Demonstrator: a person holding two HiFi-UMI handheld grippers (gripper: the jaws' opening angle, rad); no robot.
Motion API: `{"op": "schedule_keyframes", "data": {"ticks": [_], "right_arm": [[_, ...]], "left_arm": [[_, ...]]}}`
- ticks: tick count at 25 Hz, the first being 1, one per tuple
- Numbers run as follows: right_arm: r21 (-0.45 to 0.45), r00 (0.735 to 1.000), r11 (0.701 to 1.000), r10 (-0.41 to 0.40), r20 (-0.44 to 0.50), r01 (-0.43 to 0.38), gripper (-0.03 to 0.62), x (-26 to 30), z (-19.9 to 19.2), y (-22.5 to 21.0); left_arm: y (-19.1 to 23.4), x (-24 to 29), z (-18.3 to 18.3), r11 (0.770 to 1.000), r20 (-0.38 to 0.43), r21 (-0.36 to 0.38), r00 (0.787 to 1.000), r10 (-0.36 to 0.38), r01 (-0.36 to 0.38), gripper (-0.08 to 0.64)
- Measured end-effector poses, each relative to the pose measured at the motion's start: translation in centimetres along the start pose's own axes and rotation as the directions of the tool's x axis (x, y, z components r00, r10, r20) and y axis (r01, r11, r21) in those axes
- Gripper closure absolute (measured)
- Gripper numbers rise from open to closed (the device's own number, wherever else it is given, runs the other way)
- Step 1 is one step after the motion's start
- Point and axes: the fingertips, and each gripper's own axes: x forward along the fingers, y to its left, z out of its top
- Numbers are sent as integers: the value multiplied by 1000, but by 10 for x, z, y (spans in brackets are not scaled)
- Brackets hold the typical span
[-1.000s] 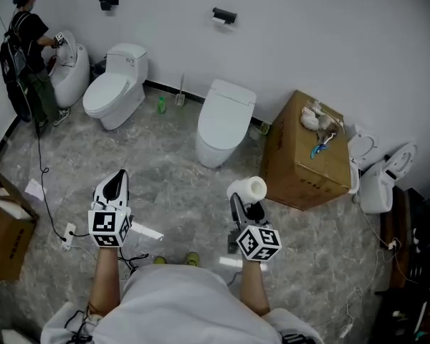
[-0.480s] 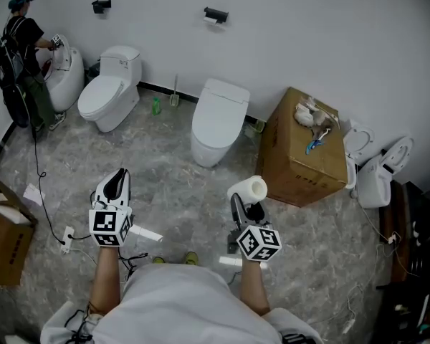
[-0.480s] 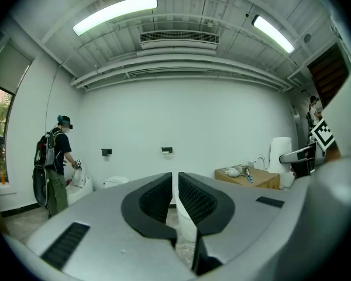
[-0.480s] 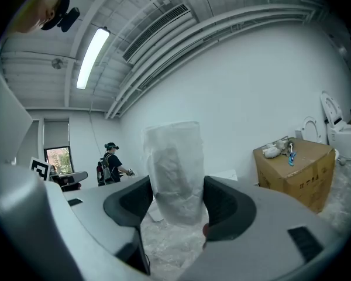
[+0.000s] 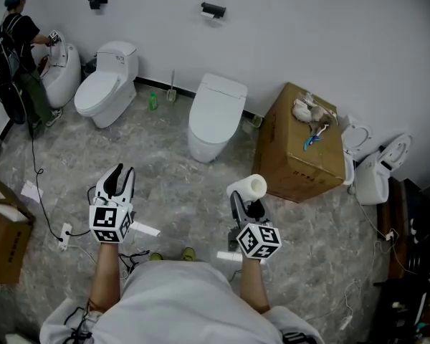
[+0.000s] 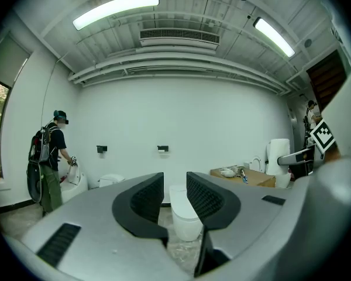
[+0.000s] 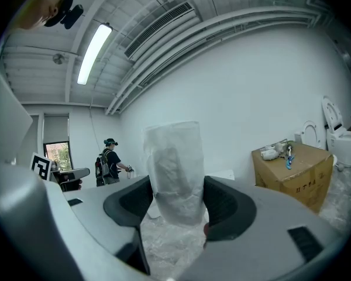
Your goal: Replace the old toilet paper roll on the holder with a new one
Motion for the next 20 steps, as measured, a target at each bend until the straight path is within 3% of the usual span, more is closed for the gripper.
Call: {"op": "schedule_keyframes", "data": {"ticks": [11,20], "right_arm": [[-28,1000,999,24,12,-23,314,10,11,-30],[-51,999,997,53,0,-53,314,32,27,-85]], "left_arm": [[-28,31,-7,1000,-25,-8,1000,-15,14,442],[-71,77,0,1000,-25,4,1000,-7,7,442]]}}
